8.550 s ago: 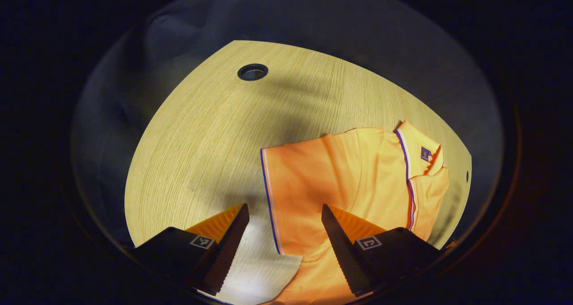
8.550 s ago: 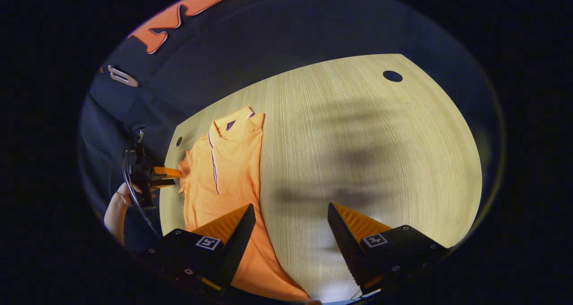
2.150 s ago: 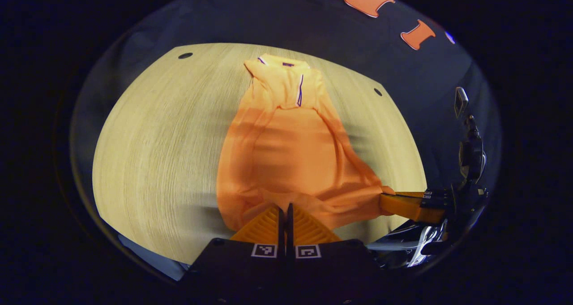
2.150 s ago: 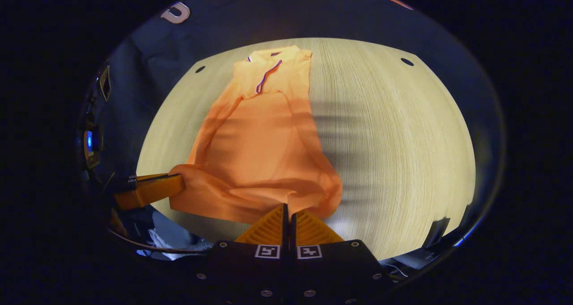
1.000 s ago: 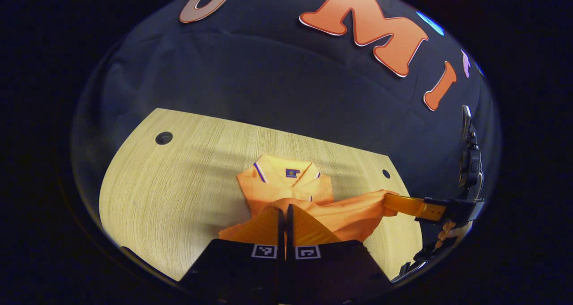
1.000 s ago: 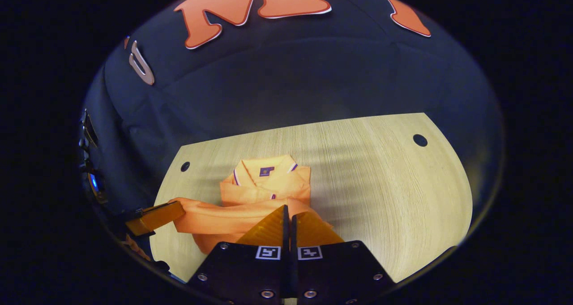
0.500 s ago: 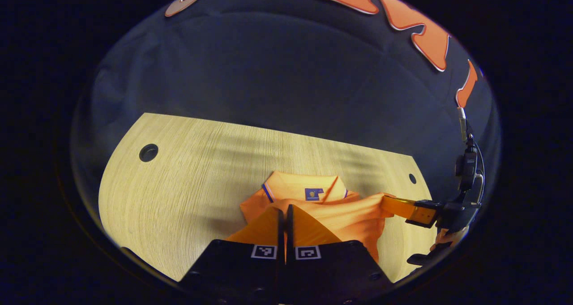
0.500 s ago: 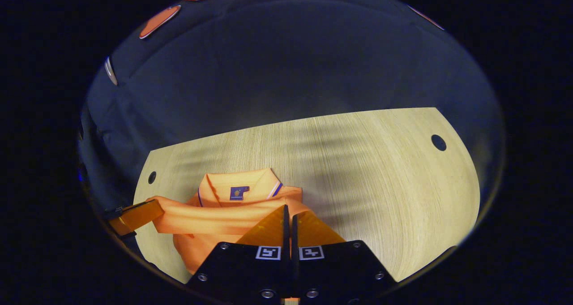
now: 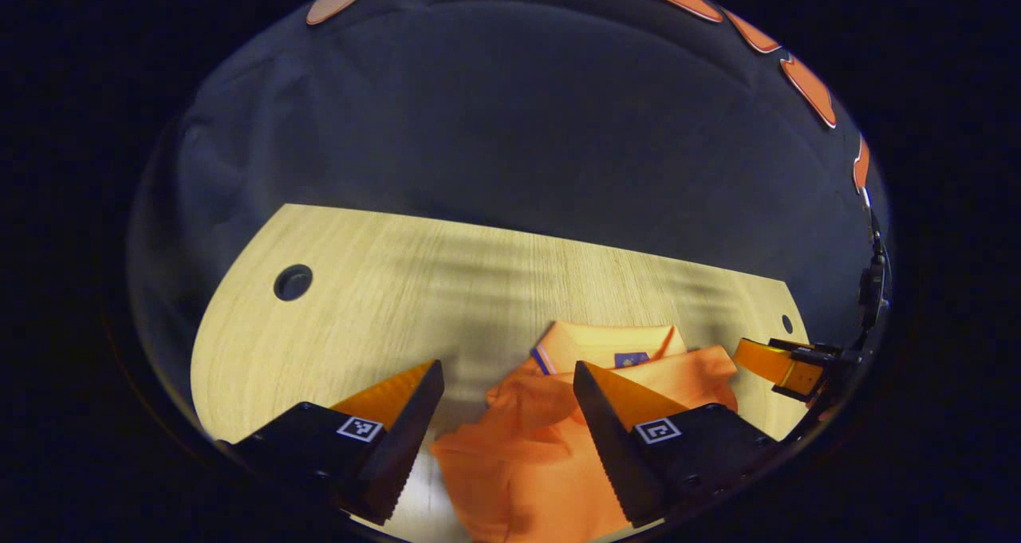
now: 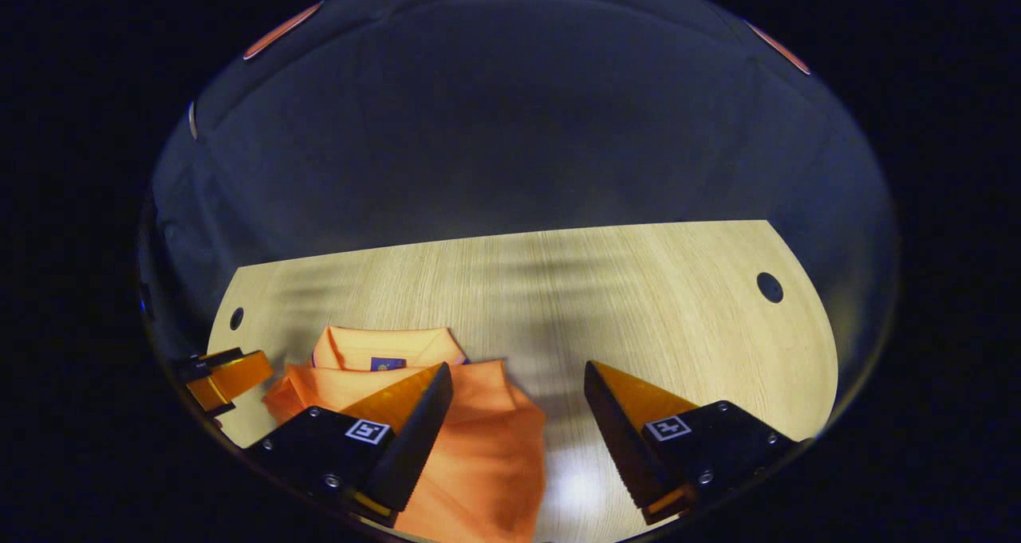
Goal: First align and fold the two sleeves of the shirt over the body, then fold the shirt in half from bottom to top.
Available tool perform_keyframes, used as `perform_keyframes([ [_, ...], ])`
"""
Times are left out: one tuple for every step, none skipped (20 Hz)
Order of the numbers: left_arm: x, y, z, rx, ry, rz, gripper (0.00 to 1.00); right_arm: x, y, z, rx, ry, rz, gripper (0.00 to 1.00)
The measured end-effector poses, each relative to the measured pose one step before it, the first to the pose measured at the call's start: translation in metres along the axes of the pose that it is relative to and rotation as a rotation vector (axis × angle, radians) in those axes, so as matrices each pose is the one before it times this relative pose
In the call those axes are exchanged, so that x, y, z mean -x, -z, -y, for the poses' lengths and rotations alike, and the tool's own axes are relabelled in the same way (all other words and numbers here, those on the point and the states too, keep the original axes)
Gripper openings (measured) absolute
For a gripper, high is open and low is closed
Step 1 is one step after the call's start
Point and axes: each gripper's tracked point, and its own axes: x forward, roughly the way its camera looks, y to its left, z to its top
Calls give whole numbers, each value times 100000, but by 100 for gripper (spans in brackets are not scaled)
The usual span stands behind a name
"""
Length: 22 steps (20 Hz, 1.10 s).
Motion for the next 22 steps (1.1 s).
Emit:
perform_keyframes([
  [279, -417, -242, 697, -368, 1244, 98, 108, -58, 28, -628, 392, 1173, 100],
  [306, -583, -186, 710, -264, 1222, 99, 187, -298, 56, -732, 214, 1107, 100],
  [432, -668, -158, 511, -419, 1853, 98, 313, -353, 8, -567, -265, 1326, 100],
  [547, -743, -36, 313, -247, 2018, 98, 640, -673, 235, -489, 26, 1369, 100],
  [668, -1020, 88, 39, 295, 2417, 99, 717, -709, 15, -501, -294, 1569, 100],
  [808, -1110, 107, -287, 306, 2471, 99, 854, -821, -50, -459, -593, 2016, 100],
  [937, -1225, 208, -607, 45, 2657, 98, 992, -863, -144, -838, -737, 2209, 99],
  [1025, -1353, 351, -976, 184, 3047, 98, 1051, -870, -279, -709, -1042, 2102, 99],
  [1170, -1061, 492, -1070, 45, 2848, 98, 1209, -716, -79, -675, -695, 2248, 99],
  [1072, -1229, 501, -884, 137, 3556, 99, 1329, -984, -226, -132, -663, 2752, 99],
  [1252, -1410, 465, -710, 230, 3922, 98, 1282, -933, -210, 407, -727, 3056, 99],
  [1586, -1719, 258, -382, -263, 4964, 98, 1416, -978, -188, 486, -907, 3047, 99],
  [1543, -1784, 603, -120, 1241, 4788, 99, 1284, -751, -302, 646, -720, 3248, 98],
  [1649, -1687, 626, -227, 1667, 4400, 99, 1637, -1112, -217, 695, -456, 3213, 99],
  [1494, -1703, 492, -691, 1175, 3591, 98, 1679, -1127, -78, 524, -98, 3216, 98],
  [1566, -1444, 489, -1441, 488, 2515, 98, 1628, -1195, -24, 538, -134, 3204, 99],
  [1483, -1082, 554, -1277, 439, 2239, 98, 1258, -717, -131, 639, -203, 3264, 99],
  [1449, -1031, 577, -334, 665, 2238, 98, 1719, -1070, -90, 979, -96, 3798, 99],
  [1598, -1218, 431, 500, 387, 2899, 99, 1772, -1160, -48, 1551, -143, 3793, 99],
  [1656, -1250, -138, 366, -1380, 4331, 98, 1747, -946, 52, 1817, 196, 3573, 99],
  [1541, -1209, -43, 109, -1049, 4364, 99, 1685, -829, -50, 1055, 94, 3091, 99],
  [1655, -972, -130, 236, -829, 3736, 98, 1681, -653, -195, 384, -611, 2692, 99],
])
